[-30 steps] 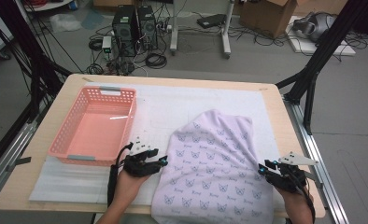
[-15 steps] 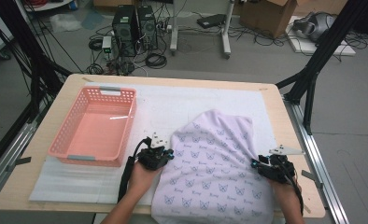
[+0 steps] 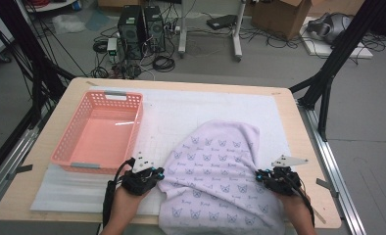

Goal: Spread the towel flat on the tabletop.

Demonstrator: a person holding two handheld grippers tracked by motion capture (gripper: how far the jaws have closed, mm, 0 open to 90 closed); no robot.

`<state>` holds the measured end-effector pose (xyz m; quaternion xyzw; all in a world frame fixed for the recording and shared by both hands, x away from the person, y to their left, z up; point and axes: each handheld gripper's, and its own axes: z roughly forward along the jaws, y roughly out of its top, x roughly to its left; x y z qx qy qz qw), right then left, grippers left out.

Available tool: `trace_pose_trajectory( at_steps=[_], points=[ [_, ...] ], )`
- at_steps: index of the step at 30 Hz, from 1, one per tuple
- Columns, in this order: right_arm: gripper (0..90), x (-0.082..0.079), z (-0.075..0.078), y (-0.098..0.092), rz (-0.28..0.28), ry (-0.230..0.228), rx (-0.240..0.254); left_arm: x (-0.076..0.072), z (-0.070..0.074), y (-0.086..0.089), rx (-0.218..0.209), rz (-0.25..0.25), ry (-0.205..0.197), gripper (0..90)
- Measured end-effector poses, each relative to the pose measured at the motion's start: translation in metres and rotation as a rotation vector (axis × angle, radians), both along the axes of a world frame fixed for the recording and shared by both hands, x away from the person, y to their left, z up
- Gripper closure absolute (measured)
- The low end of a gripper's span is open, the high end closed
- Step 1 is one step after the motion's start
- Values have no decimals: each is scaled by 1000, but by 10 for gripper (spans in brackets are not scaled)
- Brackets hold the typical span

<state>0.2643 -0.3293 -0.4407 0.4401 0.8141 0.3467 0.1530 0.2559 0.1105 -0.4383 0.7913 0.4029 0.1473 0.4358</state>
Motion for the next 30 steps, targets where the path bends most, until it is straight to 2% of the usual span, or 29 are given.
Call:
trace_pose_trajectory(
  at_steps=[3,4,5,7,9,10,12,14,15,19,21,23,24,26,29,30],
  points=[
    [835,-8,4,-12,-67,0,-68,5,-3,-7,-28,-7,0,736],
    [835,-10,6,-18,-92,-1,-91,7,-3,-10,-38,-9,0,669],
    [833,-12,7,-25,-110,9,-91,10,-4,-12,-55,-6,0,617],
    [806,-15,8,-37,-121,12,-51,17,-3,-18,-78,-7,-7,584],
    [693,-18,10,-41,-119,-7,-12,26,-2,-24,-92,-7,-9,575],
    [670,-19,11,-41,-123,-20,1,31,-1,-27,-102,-7,-10,575],
    [648,-19,15,-41,-122,-52,20,41,1,-33,-128,7,-20,576],
    [639,-20,18,-39,-114,-80,31,52,3,-37,-130,23,-23,583],
    [638,-20,19,-38,-106,-90,36,58,4,-39,-150,47,-37,593],
    [629,-19,20,-32,-75,-111,40,83,6,-45,-131,88,-24,611],
    [622,-18,21,-29,-64,-111,39,95,8,-50,-123,96,-9,620],
    [619,-17,22,-25,-50,-115,35,106,7,-55,-113,104,-14,629],
    [618,-17,23,-23,-40,-119,35,113,6,-59,-94,97,-1,631],
    [614,-17,23,-21,-32,-122,32,120,0,-63,-77,100,1,634],
    [613,-17,22,-21,-28,-119,33,126,-13,-68,-67,98,62,623],
    [613,-17,22,-21,-30,-114,36,126,-14,-70,-52,87,57,618]
  ],
)
